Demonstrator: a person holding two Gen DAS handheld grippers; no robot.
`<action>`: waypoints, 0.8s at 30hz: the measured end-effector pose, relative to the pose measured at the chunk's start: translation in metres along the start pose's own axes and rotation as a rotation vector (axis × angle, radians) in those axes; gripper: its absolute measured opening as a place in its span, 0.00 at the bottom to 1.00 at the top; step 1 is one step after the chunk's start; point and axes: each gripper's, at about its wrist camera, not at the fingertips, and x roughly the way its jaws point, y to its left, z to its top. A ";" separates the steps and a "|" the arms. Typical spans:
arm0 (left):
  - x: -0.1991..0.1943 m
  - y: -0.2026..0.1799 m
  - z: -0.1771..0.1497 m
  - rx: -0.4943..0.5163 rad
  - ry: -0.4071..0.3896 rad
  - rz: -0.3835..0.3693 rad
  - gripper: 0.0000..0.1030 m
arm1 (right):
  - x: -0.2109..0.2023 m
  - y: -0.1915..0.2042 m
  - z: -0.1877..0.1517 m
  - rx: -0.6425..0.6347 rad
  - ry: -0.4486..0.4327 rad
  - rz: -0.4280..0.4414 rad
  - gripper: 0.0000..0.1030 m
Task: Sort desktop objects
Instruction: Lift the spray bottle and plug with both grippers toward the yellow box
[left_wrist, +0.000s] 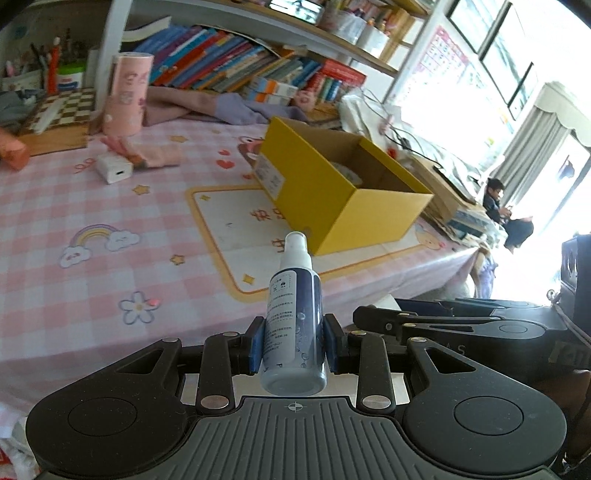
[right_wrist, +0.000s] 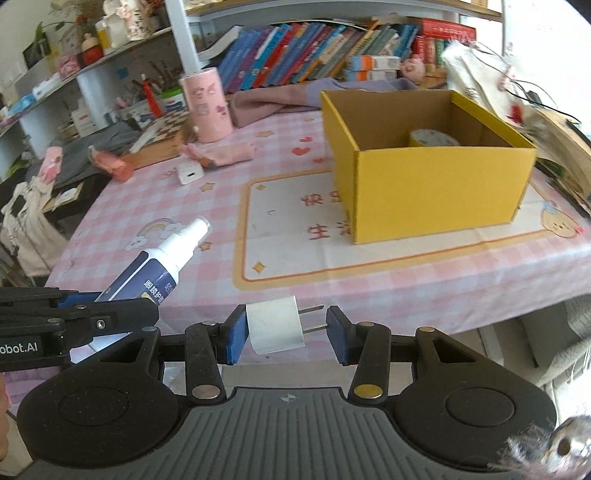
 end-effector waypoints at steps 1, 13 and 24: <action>0.002 -0.002 0.001 0.005 0.001 -0.006 0.30 | -0.001 -0.002 0.000 0.003 0.000 -0.005 0.41; 0.027 -0.030 0.011 0.063 0.032 -0.054 0.30 | -0.008 -0.029 -0.003 0.030 -0.006 -0.057 0.41; 0.051 -0.056 0.024 0.129 0.040 -0.038 0.30 | -0.009 -0.063 0.007 0.071 -0.022 -0.073 0.41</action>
